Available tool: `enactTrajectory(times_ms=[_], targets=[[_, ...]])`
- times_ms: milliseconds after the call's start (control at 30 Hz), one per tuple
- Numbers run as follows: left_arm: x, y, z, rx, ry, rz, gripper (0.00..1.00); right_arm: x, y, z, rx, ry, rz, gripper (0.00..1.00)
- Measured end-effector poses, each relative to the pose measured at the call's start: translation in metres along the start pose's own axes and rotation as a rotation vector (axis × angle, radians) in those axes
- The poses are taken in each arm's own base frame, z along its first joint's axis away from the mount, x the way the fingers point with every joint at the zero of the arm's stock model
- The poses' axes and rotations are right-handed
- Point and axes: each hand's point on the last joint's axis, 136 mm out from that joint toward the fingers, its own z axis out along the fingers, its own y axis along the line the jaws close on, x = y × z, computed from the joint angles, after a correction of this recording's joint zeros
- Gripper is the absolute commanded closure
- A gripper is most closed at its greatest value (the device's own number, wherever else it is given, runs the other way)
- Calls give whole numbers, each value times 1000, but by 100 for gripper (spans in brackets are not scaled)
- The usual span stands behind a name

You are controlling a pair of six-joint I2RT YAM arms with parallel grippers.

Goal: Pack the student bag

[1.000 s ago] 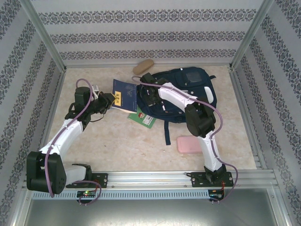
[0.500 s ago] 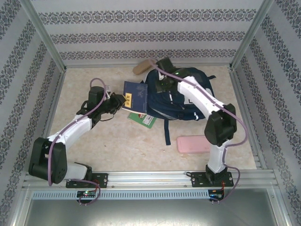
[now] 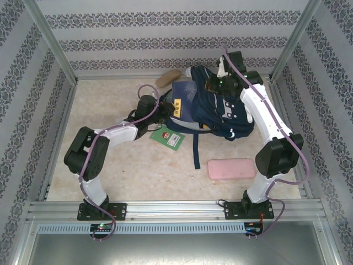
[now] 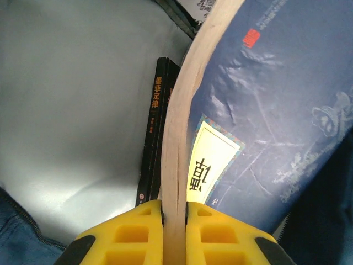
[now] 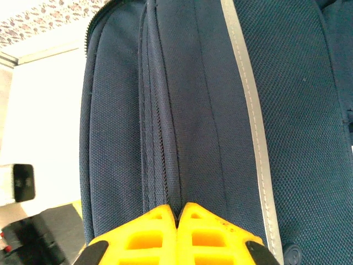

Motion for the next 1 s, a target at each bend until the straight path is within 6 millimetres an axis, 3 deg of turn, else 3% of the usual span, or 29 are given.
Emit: enactTrajectory(times_ms=[167,433,533,667,800,1000], targets=[[-1,-5,0,29,-12,-9,100,-5,-11,-4,11,-5,33,100],[-22,-30,-45,47,-99,51,100,-7,-15,-6,10,-9,52,100],[-35,-20,-63,22,-149,40,100,-6,-15,-6,11,-9,55,100],[-50,-3,-72,-38,-199,25,100,-4,-15,-5,8,-3,67,100],[-44,3,-62,-39,-172,16,100,-4,-13,-6,-3,-1,76,100],[-9,4,-11,-21,-53,10,100,-2,-5,-10,-47,10,100,100]])
